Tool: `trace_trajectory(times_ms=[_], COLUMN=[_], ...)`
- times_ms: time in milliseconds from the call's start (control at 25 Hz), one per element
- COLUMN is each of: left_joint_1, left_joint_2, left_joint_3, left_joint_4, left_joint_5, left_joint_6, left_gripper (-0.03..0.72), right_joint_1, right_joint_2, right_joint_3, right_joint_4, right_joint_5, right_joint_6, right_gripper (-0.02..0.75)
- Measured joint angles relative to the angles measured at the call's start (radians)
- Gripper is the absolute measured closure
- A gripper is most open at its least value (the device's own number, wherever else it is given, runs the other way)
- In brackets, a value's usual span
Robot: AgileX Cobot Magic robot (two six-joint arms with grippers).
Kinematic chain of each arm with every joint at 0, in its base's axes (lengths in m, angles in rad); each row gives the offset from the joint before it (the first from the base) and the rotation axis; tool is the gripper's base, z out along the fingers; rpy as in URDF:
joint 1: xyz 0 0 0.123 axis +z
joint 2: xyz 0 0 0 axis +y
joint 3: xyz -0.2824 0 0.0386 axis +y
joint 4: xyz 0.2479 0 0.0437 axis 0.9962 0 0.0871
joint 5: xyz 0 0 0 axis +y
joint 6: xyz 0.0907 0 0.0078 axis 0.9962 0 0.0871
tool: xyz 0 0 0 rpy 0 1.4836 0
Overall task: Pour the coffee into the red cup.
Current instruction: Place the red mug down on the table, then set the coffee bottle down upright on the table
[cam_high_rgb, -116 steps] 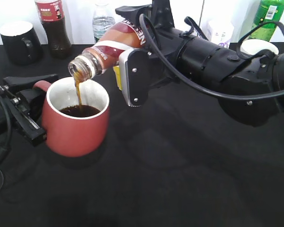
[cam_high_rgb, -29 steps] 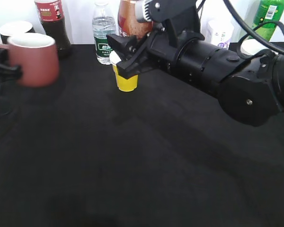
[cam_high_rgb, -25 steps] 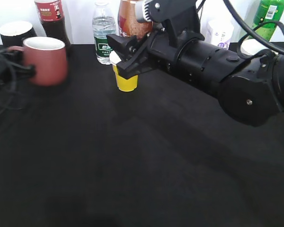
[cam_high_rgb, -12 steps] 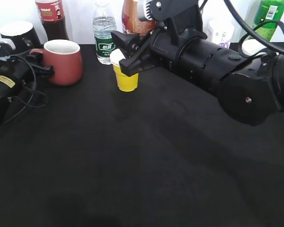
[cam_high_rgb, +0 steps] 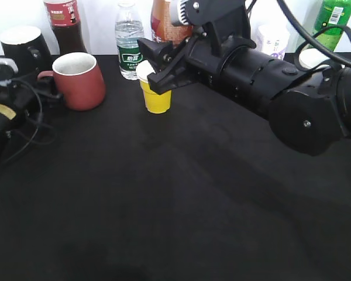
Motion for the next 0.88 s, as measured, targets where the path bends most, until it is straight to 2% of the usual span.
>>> trace_trajectory(times_ms=[240,440,640,760,880], left_joint_1=[0.0,-0.002,-0.005,-0.071,-0.143], left_joint_2=[-0.052,-0.165,-0.398,-0.563,-0.679], left_joint_3=[0.096,0.223,0.415,0.449,0.449], left_joint_4=[-0.001,0.001,0.022,0.024,0.027], left_joint_5=[-0.006,-0.004,-0.003,0.147,0.289], left_joint_6=[0.023,0.034,0.034,0.034,0.034], left_gripper=[0.267,0.267,0.27,0.279,0.28], right_joint_1=[0.0,0.0,-0.005,-0.089,-0.213], right_joint_2=[0.0,0.0,-0.004,-0.023,-0.023], right_joint_3=[0.0,0.0,0.001,0.008,0.014], right_joint_4=[0.0,0.003,0.101,0.207,0.226], right_joint_5=[0.0,0.0,0.053,0.099,0.129], right_joint_6=[0.0,-0.001,-0.01,-0.064,-0.079], right_gripper=[0.211,0.211,0.211,0.211,0.211])
